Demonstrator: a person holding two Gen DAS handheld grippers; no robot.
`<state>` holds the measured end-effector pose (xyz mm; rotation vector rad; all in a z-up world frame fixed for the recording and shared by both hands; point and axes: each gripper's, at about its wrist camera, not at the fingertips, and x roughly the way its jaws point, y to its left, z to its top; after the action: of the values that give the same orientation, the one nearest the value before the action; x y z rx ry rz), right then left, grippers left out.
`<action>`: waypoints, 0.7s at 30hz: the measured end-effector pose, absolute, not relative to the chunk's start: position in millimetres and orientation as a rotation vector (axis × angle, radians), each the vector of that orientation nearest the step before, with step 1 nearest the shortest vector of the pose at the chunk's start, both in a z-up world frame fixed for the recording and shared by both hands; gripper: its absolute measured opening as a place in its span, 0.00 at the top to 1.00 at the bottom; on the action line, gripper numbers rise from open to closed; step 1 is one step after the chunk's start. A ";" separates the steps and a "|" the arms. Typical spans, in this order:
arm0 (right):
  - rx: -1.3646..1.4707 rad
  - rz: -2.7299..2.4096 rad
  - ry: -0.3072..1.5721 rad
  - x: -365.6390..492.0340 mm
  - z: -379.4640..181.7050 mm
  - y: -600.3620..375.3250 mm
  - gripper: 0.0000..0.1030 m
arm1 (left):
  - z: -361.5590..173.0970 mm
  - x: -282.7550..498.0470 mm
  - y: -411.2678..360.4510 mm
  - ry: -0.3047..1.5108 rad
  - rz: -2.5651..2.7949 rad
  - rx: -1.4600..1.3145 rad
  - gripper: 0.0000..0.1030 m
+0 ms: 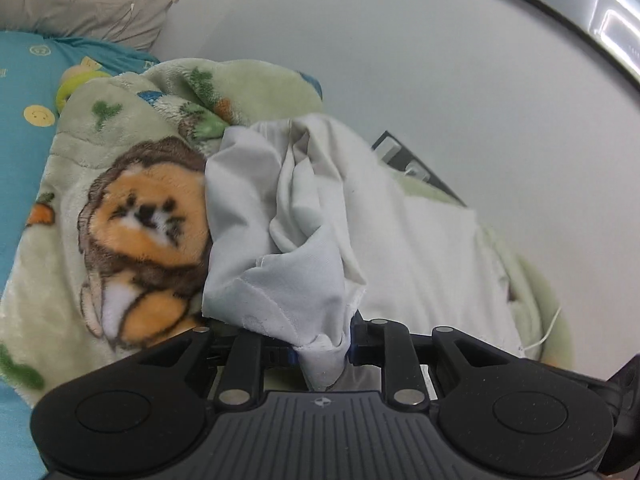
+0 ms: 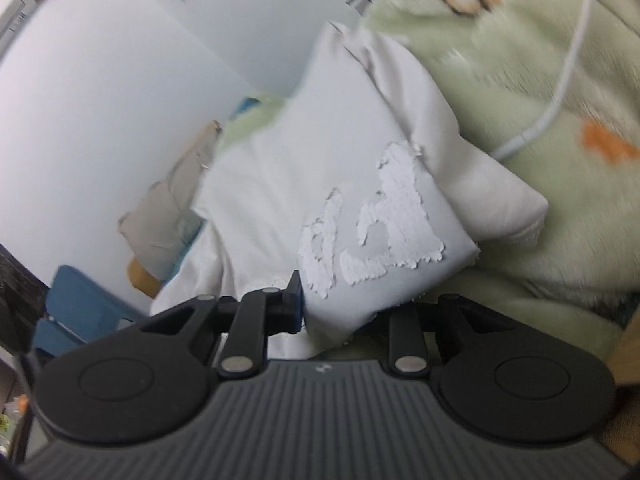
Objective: Fold clothes
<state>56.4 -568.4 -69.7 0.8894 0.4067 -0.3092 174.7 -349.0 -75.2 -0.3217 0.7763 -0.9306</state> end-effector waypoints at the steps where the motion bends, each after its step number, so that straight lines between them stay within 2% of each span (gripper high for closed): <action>1: 0.905 -0.307 0.407 55.8 -71.4 -570.0 0.73 | -72.5 173.6 -350.1 0.769 -0.930 -0.308 0.77; 2: 0.920 -0.303 0.407 54.2 -70.1 -570.4 0.73 | -67.6 173.0 -351.8 0.764 -0.929 -0.287 0.77; 5: 0.948 -0.323 0.438 49.5 -59.8 -571.8 0.70 | -50.9 172.3 -358.0 0.756 -0.920 -0.213 0.64; 7: 0.943 -0.347 0.472 41.2 -50.7 -568.5 0.70 | -37.2 164.1 -357.7 0.750 -0.903 -0.155 0.47; 8: 0.940 -0.359 0.489 37.1 -46.1 -566.9 0.70 | -29.3 156.9 -355.4 0.737 -0.889 -0.127 0.44; 10: 0.922 -0.383 0.501 25.4 -36.3 -563.8 0.70 | -12.9 142.0 -350.2 0.707 -0.861 -0.072 0.28; 12: 0.901 -0.400 0.493 10.3 -22.5 -559.8 0.70 | 7.5 121.2 -339.3 0.652 -0.831 -0.037 0.19; 14: 0.875 -0.406 0.472 -5.7 -5.6 -555.3 0.70 | 28.2 100.0 -328.3 0.596 -0.802 -0.003 0.17; 16: 0.830 -0.400 0.434 -23.4 17.0 -548.6 0.70 | 51.4 76.7 -315.2 0.539 -0.786 0.016 0.07; 18: 0.770 -0.392 0.393 -41.7 42.2 -540.3 0.70 | 73.6 55.0 -301.0 0.485 -0.779 0.015 0.03; 21: 0.693 -0.378 0.338 -66.7 78.6 -528.0 0.70 | 103.6 25.5 -283.2 0.428 -0.768 0.011 0.01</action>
<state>-66.7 -528.0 78.6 0.6926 0.3376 -0.3780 25.5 -283.2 103.6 0.0112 0.4284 -0.7684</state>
